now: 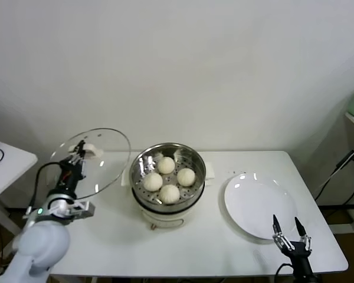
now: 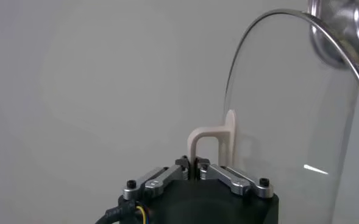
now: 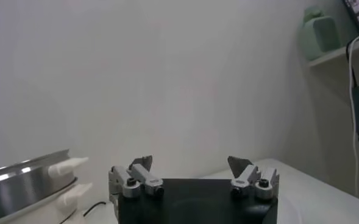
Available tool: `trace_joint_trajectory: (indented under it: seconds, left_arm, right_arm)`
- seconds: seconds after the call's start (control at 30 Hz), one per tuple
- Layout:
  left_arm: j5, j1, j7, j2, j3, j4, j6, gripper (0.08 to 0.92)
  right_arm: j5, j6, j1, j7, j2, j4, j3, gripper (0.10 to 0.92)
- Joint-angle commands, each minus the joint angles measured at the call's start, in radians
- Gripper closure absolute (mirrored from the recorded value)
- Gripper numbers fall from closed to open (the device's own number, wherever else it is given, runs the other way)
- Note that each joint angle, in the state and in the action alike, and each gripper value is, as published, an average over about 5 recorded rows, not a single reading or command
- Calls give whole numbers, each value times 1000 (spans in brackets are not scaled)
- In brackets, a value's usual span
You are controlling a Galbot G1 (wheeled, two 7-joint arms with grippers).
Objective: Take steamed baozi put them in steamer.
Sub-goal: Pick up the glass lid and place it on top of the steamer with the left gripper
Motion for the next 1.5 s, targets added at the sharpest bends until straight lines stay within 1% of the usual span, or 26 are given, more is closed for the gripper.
trace_joint_trajectory:
  seconds: [0.03,0.2,0.43,0.63,0.8,1.1,1.3,1.5]
  left_arm:
    - [89,-138,34,-77,279,32,98,850]
    - [175,-196,63,-137,379,68,105,850]
    - [295,-224,111,-222,468,103,99,850]
    - [373,-251,139,-277,520,141,92,850]
    - [415,-272,146,-321,534,173,81,850]
    - [423,-309,166,-344,541,230,63,850]
    - [391,-332,192,-349,541,253,81,850]
    - [378,-339,204,-369,530,266,100,850]
  right_arm:
    - [-37,-15,-1,17,0,-4,-5,203]
    - [-81,-45,-4,34,-5,-5,-7,203]
    - [-115,-98,-6,51,-13,-2,-13,203]
    - [-121,-150,-6,62,-24,0,-19,203]
    - [-125,-160,-4,61,-28,-4,-21,203]
    - [-124,-163,-4,60,-32,-6,-19,203]
    - [-126,-162,-6,58,-33,-8,-15,203]
    - [-127,-161,-8,58,-33,-10,-11,203]
